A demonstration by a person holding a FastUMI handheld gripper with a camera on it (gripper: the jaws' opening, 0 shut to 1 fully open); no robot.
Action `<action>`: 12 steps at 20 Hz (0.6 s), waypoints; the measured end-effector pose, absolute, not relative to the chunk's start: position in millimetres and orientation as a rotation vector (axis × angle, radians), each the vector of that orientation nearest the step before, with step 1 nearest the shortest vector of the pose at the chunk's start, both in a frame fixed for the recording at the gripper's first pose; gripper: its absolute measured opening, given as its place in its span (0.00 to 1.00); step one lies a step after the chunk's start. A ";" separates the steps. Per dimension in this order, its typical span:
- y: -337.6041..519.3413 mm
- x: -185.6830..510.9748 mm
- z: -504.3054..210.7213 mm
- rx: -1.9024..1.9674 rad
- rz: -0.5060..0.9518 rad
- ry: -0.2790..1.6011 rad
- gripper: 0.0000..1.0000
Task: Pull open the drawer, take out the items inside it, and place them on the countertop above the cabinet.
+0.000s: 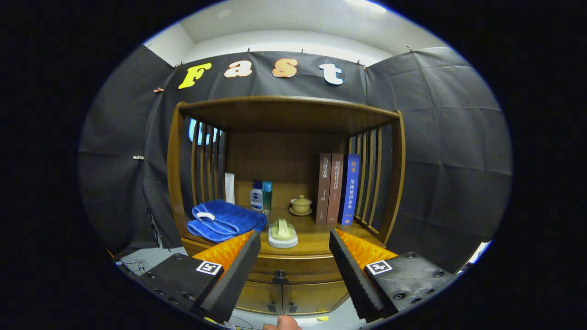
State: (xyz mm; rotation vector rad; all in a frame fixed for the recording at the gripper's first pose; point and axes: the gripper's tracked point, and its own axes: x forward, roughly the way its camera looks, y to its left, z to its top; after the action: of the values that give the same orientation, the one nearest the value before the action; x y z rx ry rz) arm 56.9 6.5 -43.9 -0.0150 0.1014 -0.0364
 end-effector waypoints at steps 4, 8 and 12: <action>0.4 37.7 -18.6 -0.016 -0.045 0.079 0.98; -7.5 23.1 -8.7 -0.012 -0.053 0.076 0.98; -18.5 13.0 -6.4 -0.027 -0.064 0.060 0.98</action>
State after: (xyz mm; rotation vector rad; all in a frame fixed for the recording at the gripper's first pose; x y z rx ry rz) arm 13.0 -18.5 -6.4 -0.0265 0.0600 -0.0644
